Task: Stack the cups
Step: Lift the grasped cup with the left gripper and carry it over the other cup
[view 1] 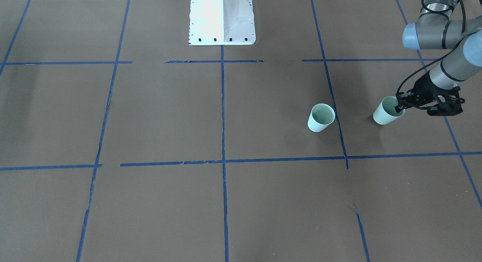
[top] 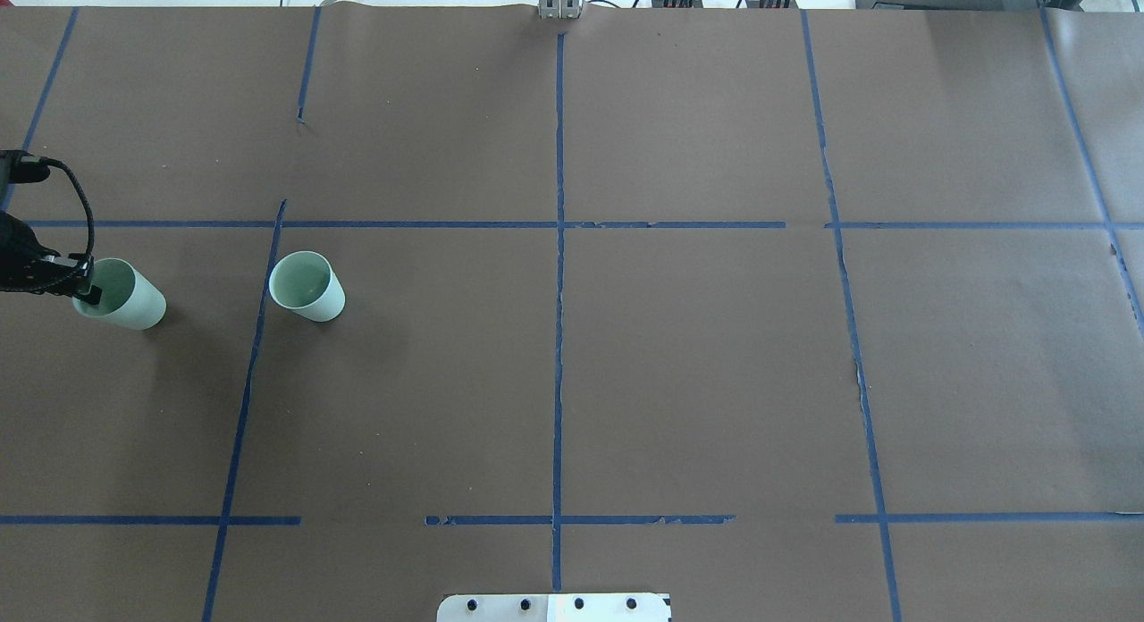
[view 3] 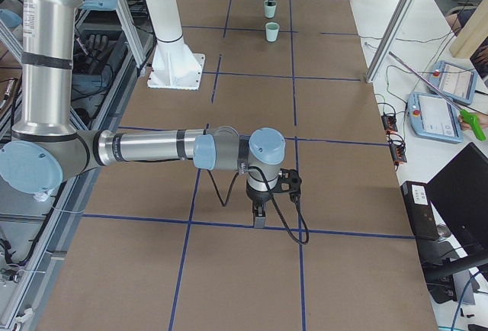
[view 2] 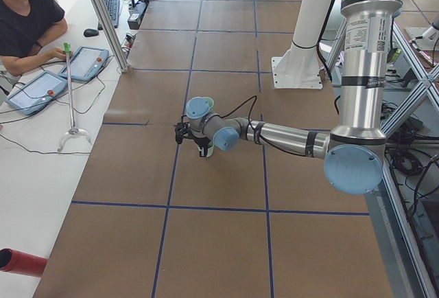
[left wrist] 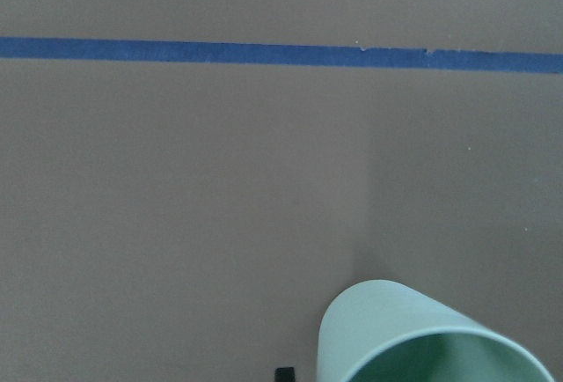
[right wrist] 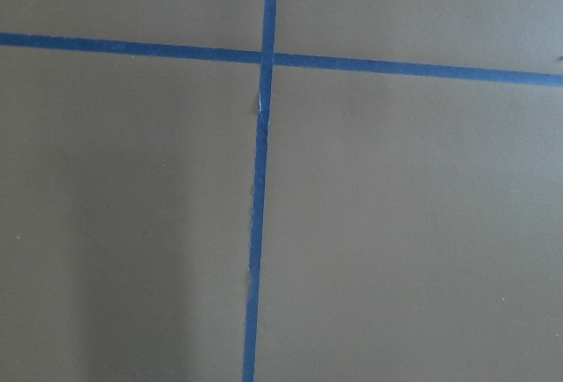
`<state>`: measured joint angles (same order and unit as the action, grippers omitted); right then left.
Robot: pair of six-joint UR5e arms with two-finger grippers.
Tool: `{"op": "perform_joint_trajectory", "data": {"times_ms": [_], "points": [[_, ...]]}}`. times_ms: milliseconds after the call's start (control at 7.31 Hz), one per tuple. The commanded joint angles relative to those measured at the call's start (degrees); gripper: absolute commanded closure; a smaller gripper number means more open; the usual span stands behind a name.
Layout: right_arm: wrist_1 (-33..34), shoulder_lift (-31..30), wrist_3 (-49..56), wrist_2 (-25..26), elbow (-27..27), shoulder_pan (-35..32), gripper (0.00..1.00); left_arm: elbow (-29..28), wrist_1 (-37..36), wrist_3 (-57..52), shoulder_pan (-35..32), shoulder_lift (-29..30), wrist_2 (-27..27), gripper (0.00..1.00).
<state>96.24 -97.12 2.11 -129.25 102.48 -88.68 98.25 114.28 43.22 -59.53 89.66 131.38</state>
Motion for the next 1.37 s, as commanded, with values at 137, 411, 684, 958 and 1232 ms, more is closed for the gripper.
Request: {"op": "perform_joint_trajectory", "data": {"times_ms": [137, 411, 684, 958, 1232], "points": [[0.0, 0.0, 0.0, 0.0, 0.0, 0.0, 0.00, 13.3, -17.5, 0.4, -5.5, 5.2, 1.1, 1.00], [0.0, 0.0, 0.0, 0.0, 0.0, 0.0, 0.00, 13.4, -20.2, 12.1, -4.7, 11.5, 0.7, 1.00], [0.0, 0.0, 0.0, 0.0, 0.0, 0.0, 0.00, 10.0, -20.2, 23.4, 5.9, 18.1, -1.5, 1.00], [0.0, 0.0, 0.0, 0.0, 0.0, 0.0, 0.00, 9.4, -20.1, 24.9, 7.4, 18.7, -3.0, 1.00], [0.0, 0.0, 0.0, 0.0, 0.0, 0.0, 0.00, 9.6, -20.1, 24.8, 7.7, 18.6, -5.2, 1.00]]}}
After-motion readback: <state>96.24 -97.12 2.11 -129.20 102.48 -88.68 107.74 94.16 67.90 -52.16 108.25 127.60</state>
